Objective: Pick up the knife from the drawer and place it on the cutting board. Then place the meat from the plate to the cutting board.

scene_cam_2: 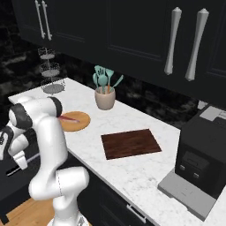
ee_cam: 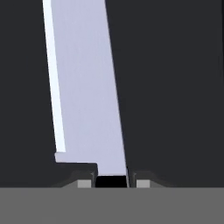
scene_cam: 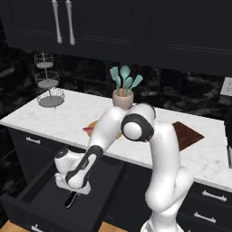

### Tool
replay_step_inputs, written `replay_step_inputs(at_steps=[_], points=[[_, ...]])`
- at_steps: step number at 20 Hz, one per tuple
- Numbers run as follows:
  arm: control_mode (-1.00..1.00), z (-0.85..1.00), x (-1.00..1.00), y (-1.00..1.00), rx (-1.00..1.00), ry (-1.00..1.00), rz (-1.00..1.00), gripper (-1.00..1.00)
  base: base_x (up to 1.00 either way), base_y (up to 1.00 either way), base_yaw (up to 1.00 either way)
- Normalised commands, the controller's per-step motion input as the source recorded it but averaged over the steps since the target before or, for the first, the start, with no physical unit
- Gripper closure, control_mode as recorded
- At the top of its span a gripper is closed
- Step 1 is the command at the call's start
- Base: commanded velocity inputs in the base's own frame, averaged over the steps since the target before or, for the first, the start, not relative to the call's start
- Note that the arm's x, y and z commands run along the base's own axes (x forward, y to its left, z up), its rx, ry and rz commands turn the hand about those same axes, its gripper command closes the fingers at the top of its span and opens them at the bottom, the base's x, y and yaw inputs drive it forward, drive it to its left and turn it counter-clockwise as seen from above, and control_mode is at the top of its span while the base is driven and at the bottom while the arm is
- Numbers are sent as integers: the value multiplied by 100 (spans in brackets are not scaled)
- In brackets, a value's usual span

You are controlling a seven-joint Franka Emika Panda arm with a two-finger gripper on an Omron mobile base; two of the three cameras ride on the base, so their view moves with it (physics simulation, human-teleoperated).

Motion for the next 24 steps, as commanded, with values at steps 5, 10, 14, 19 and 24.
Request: replay_step_inputs(at_steps=[5, 10, 14, 19, 24], points=[[-100, 100, -50, 0, 0, -2, 0, 100, 0, 0, 0], [-100, 100, -49, -47, 0, -1, 0, 100, 0, 0, 0], [-100, 100, -44, -99, 0, -9, -1, 100, 0, 0, 0], [-100, 100, -11, -100, 0, -8, -6, 100, 0, 0, 0], [-100, 60, 19, -100, 1, 0, -15, 100, 0, 0, 0]])
